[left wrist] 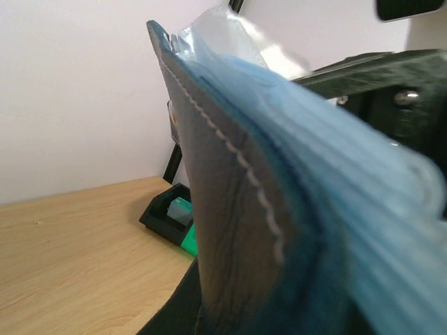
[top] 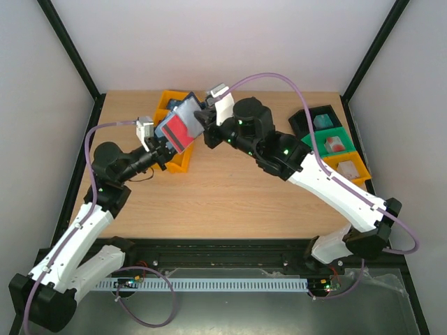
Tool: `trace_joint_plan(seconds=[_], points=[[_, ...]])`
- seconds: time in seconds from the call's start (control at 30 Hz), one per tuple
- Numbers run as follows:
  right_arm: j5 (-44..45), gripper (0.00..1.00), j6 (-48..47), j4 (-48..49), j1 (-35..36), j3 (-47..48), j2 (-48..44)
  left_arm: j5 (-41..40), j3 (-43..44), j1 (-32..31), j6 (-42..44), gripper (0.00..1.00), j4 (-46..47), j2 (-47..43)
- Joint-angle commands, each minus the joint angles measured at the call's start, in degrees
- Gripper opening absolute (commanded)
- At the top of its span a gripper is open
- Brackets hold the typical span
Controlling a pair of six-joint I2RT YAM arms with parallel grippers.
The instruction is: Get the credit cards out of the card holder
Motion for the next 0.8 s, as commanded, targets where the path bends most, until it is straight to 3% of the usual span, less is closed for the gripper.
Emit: trace_joint_plan(seconds=[0.0, 0.1, 0.27, 0.4, 0.53, 0.67, 0.77], points=[[-1.54, 0.02, 0.39, -0.57, -3.64, -0.93, -2.15, 1.78, -0.13, -0.17, 1.54, 0.02, 1.98, -1.56], [-3.30, 0.04, -0.51, -1.51, -5.21, -1.17, -1.96, 1.54, -0.17, -0.17, 1.89, 0.02, 0.85, -1.88], [-2.10, 0.26, -0.88, -4.23, -6.81, -0.61, -1.60, -1.83, 0.34, -0.20, 3.47, 0.02, -3.47, -1.93], [-1.44, 0.35, -1.95, -6.36, -6.97, 0.11, -2.11, -9.39, 1.49, -0.16, 6.48, 0.02, -9.99, -1.43], [2.29, 0.40, -3.13, -11.85, -7.21, 2.06, -1.84, -15.56, 2.55, -0.20, 9.60, 0.02, -13.97, -0.75], [5.43, 0.43, -3.65, -16.99, -7.49, 5.63, -0.99, -15.72, 2.41, -0.19, 9.77, 0.02, -13.94, -0.93], [0.53, 0.43, -4.44, -18.62, -7.49, 7.83, -0.96, -14.09, 2.09, -0.17, 8.91, 0.02, -12.89, -1.02]])
